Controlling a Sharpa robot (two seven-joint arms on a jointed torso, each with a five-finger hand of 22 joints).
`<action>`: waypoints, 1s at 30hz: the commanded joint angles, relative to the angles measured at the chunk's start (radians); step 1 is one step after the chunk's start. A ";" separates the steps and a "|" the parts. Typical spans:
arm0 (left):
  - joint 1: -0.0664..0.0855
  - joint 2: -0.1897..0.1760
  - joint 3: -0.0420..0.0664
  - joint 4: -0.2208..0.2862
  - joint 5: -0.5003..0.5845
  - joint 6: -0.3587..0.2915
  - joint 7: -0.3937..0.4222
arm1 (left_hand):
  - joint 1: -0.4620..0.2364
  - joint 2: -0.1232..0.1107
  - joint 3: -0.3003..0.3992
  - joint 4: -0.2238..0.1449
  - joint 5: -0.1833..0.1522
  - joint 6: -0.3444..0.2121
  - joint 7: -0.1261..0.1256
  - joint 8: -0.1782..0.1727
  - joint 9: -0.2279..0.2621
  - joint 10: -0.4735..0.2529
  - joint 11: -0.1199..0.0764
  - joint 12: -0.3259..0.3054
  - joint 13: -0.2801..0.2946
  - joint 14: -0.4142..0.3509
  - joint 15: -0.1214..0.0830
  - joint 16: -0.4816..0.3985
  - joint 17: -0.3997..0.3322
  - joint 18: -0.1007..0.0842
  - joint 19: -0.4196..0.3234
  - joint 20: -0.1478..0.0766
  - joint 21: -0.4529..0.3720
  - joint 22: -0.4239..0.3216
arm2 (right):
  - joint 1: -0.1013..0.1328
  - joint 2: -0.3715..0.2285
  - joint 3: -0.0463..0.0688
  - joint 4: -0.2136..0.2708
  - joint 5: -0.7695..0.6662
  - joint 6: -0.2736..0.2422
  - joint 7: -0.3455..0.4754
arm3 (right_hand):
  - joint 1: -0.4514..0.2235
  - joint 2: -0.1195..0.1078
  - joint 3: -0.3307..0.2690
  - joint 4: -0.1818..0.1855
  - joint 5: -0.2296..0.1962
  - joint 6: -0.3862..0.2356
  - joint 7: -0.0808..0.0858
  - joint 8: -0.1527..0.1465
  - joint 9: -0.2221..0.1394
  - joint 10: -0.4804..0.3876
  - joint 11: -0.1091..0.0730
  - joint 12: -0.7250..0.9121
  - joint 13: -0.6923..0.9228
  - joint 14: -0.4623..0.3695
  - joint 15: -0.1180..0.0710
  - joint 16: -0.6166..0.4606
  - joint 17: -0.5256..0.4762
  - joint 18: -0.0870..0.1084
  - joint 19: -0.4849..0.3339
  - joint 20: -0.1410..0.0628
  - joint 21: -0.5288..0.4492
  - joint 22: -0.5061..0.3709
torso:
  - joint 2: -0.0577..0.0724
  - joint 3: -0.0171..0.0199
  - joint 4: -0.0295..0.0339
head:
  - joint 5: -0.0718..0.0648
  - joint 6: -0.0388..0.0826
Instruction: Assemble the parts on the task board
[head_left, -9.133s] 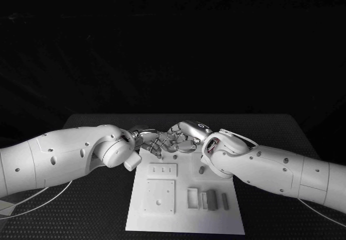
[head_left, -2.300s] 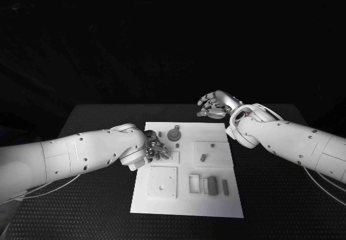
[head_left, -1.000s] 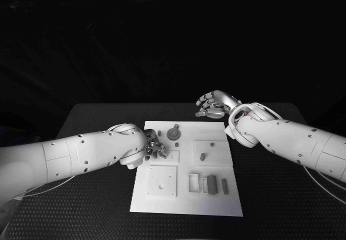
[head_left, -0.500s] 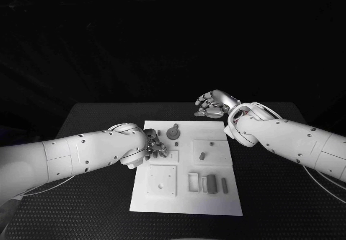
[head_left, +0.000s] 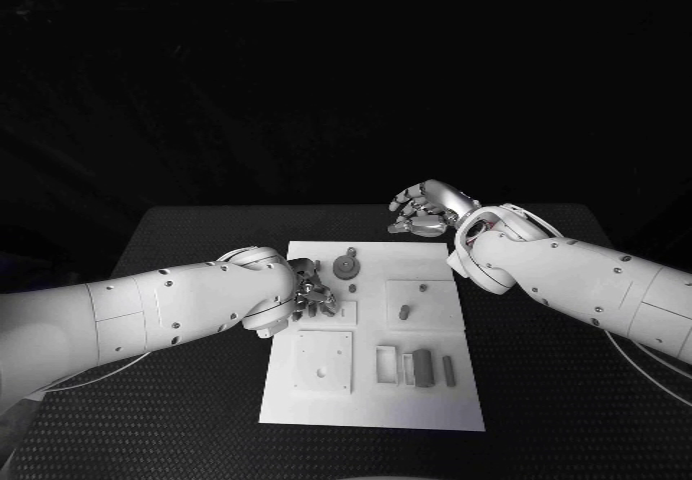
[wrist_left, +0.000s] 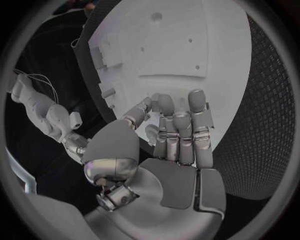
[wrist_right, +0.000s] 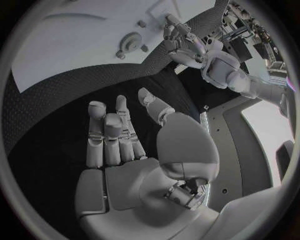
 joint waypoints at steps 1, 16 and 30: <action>-0.001 0.000 0.000 0.000 -0.010 0.018 -0.002 | -0.002 0.007 0.005 -0.004 0.006 0.035 -0.028 0.239 0.146 -0.002 -0.006 0.007 0.000 0.004 -0.036 0.004 -0.002 -0.011 0.010 -0.021 0.003 0.026 | 0.000 0.000 0.000 0.003 0.000 0.015 0.008 | 0.007 0.003 -0.006 0.002 0.001 -0.011 0.018 0.004 -0.002 0.001 0.006 -0.006 0.001 -0.007 0.001 0.005 -0.001 0.062 0.002 -0.005 -0.004 0.016 | 0.000 -0.0006 0.0006 | -0.001 0.000; -0.001 -0.006 0.000 -0.001 -0.042 0.030 -0.003 | -0.005 0.009 0.010 -0.010 0.015 0.033 -0.030 0.250 0.146 -0.004 -0.008 0.018 -0.001 0.003 -0.038 0.017 -0.013 -0.011 0.007 -0.023 0.017 0.026 | 0.000 -0.001 0.000 0.007 0.000 0.020 0.009 | 0.008 0.004 -0.007 0.001 0.002 -0.011 0.018 0.004 -0.003 0.001 0.006 -0.006 0.001 -0.008 0.001 0.005 -0.002 0.062 0.001 -0.004 -0.004 0.016 | 0.000 -0.0014 0.0014 | -0.001 -0.003; -0.006 0.002 0.000 -0.005 -0.066 0.019 0.002 | -0.008 0.011 0.012 -0.011 0.018 0.031 -0.030 0.254 0.145 -0.006 -0.009 0.023 -0.003 0.001 -0.038 0.022 -0.019 -0.012 0.005 -0.024 0.022 0.026 | 0.000 -0.001 0.000 0.006 0.000 0.022 0.009 | 0.007 0.005 -0.008 0.002 0.002 -0.011 0.018 0.005 -0.003 0.001 0.006 -0.007 0.002 -0.009 0.001 0.005 -0.002 0.062 0.001 -0.004 -0.005 0.016 | 0.000 -0.0009 0.0005 | -0.002 -0.003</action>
